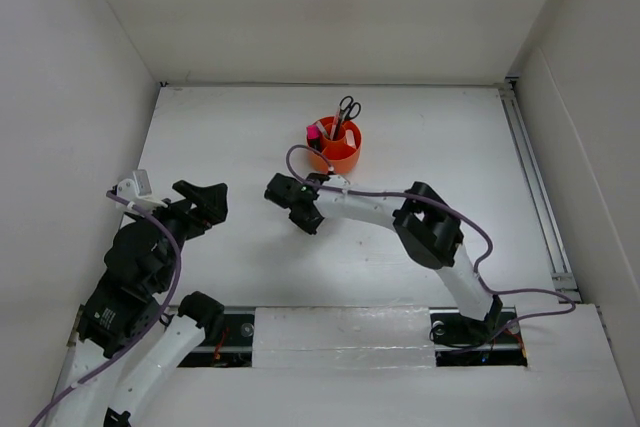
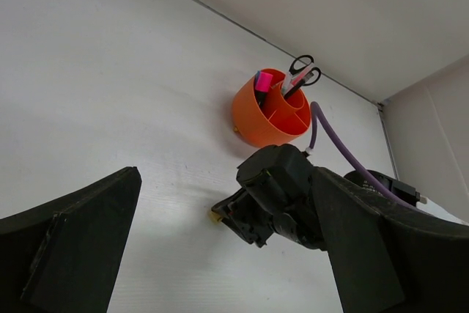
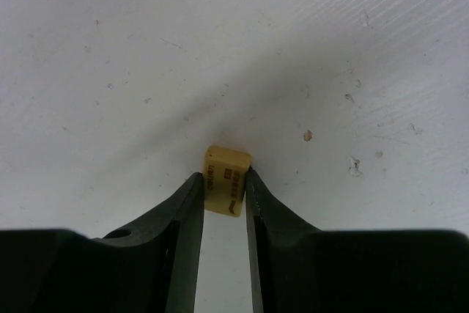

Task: Sort the stationery into containers
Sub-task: Pick up the pen cap from the center of the board.

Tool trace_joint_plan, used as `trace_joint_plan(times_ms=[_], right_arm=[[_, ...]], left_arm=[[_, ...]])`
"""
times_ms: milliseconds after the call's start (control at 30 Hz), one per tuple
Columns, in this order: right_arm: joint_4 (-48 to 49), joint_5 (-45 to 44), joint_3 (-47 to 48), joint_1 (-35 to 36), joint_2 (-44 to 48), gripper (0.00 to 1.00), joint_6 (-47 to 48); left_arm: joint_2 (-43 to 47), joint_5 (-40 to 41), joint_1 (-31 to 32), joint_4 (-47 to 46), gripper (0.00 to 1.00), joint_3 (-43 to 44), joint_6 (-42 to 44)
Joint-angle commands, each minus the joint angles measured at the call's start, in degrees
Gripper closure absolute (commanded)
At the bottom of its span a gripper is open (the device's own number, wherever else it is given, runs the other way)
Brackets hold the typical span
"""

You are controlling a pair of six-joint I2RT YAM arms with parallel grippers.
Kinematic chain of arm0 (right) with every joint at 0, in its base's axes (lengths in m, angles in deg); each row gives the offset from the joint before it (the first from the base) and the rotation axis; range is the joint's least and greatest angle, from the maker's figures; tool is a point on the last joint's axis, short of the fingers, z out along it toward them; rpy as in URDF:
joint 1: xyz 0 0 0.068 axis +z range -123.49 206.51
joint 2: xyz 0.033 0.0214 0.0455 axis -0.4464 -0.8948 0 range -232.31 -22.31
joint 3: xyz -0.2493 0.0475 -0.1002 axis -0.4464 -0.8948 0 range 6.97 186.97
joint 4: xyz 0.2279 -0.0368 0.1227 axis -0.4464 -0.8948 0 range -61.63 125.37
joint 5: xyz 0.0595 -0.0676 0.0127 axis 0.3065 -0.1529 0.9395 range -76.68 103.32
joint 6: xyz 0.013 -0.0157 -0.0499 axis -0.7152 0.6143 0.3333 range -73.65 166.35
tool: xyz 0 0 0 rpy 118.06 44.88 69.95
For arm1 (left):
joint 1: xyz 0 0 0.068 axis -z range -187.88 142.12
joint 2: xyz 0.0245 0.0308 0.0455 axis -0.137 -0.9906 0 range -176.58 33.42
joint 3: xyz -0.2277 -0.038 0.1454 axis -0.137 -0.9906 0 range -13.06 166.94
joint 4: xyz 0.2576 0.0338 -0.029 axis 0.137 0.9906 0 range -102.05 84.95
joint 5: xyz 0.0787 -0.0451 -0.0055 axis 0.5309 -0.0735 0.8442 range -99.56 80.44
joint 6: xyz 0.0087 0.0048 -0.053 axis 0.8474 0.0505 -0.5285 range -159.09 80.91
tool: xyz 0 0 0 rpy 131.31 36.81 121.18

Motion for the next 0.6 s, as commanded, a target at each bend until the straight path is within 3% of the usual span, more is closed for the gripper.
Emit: trace_joint_plan(times_ms=[0,233,367,567], right_arm=[[3.26,2.82,-5.73,-1.28,-3.05,1.0,3.04],[14.95,-6.93,-12.23,0.13,9.87,1.0,16.21],[7.24,-15.64,-10.84,0.13,16.46,1.0,15.27],[3.53,-19.79,-8.29,-5.13,23.32,1.0,14.73]], left_arm=[[0.52,-0.17,-0.3,-1.98,0.0,-0.3,0.64],[-0.01,-0.7,-0.3,-2.51,0.0,-0.3,0.64],[-0.53,-0.7,-0.3,-2.51,0.0,-0.3,0.64],[-1.07,-0.7,-0.3,-2.51,0.0,-0.3,0.64]])
